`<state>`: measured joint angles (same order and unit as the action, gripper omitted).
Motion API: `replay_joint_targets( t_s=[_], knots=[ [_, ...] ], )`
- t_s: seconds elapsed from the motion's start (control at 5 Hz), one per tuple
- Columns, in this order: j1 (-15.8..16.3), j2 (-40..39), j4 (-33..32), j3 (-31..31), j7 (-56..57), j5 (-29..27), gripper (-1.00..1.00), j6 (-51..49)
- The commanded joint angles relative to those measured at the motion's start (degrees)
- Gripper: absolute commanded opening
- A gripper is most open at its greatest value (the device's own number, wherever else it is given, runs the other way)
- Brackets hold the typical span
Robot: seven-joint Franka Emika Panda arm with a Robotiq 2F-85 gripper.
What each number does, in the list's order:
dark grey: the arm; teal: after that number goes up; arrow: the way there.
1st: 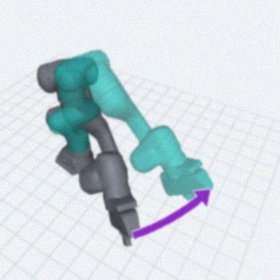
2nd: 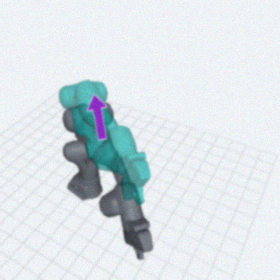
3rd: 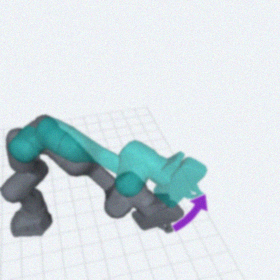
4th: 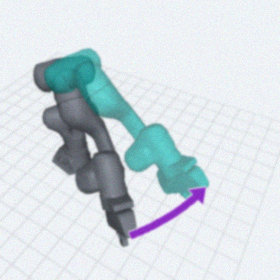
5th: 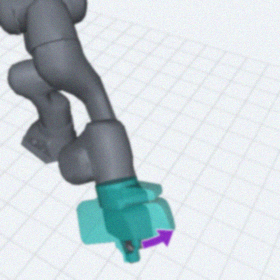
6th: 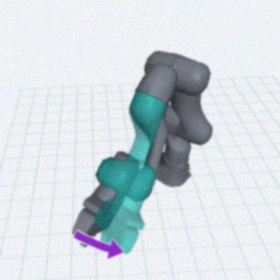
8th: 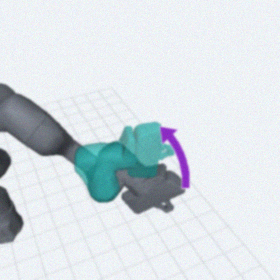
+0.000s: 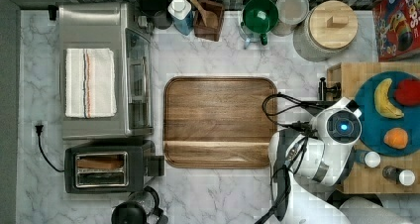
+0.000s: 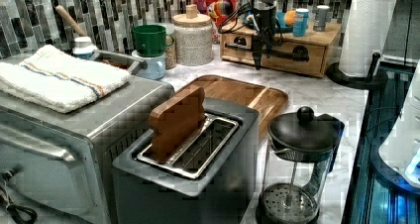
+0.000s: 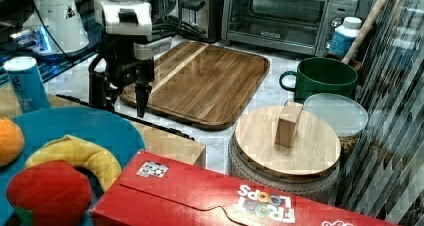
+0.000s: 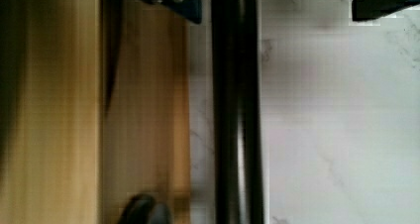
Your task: Open the drawer.
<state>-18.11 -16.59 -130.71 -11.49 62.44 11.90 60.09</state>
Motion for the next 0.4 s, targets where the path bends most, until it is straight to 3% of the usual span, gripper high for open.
replay_joint_targets(
  t_s=[0.2, 0.4],
  knots=[
    [5.93, 0.12, 3.45, 3.24, -7.62, -0.35, 1.0, -3.92],
    [7.41, 0.36, 2.64, 5.48, -8.62, -0.89, 1.0, -3.87]
  ],
)
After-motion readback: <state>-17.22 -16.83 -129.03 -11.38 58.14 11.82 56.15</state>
